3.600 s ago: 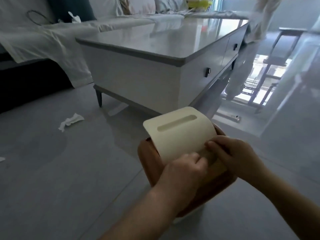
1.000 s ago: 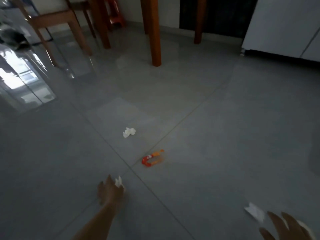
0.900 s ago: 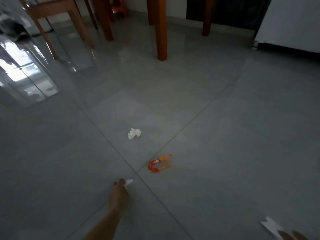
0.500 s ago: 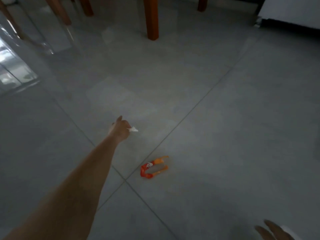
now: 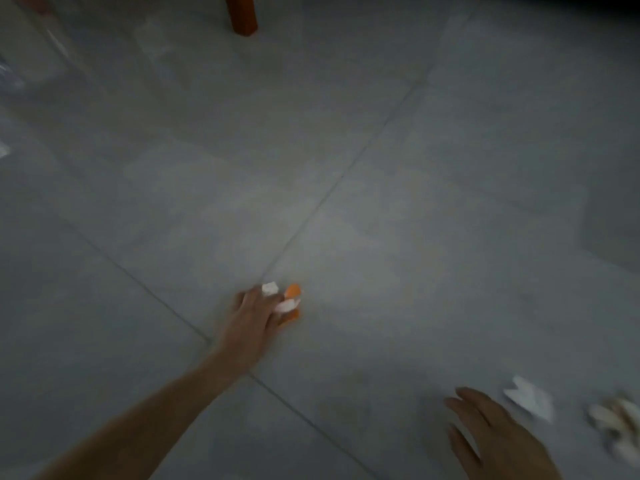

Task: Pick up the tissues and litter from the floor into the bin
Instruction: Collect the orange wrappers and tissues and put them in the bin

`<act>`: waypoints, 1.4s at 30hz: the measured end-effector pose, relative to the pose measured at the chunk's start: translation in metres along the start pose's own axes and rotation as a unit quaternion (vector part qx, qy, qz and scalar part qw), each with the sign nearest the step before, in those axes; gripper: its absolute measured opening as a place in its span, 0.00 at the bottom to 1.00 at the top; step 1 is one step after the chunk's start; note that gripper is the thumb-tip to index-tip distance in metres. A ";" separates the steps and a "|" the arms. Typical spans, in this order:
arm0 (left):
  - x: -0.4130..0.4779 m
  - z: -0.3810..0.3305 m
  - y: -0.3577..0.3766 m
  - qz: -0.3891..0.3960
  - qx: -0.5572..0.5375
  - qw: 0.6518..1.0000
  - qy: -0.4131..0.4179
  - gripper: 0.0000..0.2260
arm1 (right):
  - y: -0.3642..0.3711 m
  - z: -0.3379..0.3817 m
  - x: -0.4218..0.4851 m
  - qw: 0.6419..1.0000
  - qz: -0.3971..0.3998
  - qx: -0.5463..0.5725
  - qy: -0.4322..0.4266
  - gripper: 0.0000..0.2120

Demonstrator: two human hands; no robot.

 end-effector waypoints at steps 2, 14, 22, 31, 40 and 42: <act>-0.017 -0.006 0.015 0.017 0.094 0.994 0.055 0.21 | -0.012 -0.005 0.001 0.999 -0.036 0.003 -0.020 0.30; 0.012 -0.129 0.033 0.053 0.008 0.999 0.004 0.20 | -0.005 -0.130 -0.020 0.976 0.037 0.036 0.209 0.21; -0.007 -0.307 0.069 0.267 0.039 0.957 0.107 0.12 | 0.002 -0.132 -0.016 0.935 0.056 0.230 0.264 0.07; -0.120 -0.374 0.121 0.371 -0.348 0.798 -0.324 0.16 | -0.044 -0.153 -0.067 0.829 -0.041 0.427 0.357 0.04; -0.088 -0.363 0.123 0.257 -0.351 0.843 -0.316 0.09 | -0.047 -0.222 -0.076 0.829 -0.090 0.377 0.402 0.04; -0.085 -0.356 0.126 0.247 -0.351 0.842 -0.327 0.07 | -0.039 -0.247 -0.083 0.859 -0.066 0.275 0.426 0.13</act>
Point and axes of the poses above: each hand's wrist, its own x-axis towards the middle knuckle, its own y-axis out of the palm, z = x × y, the point moved 7 cm from there along x, towards the middle knuckle, and after that the axes turned 11 degrees about -z, right-handed, at the moved point
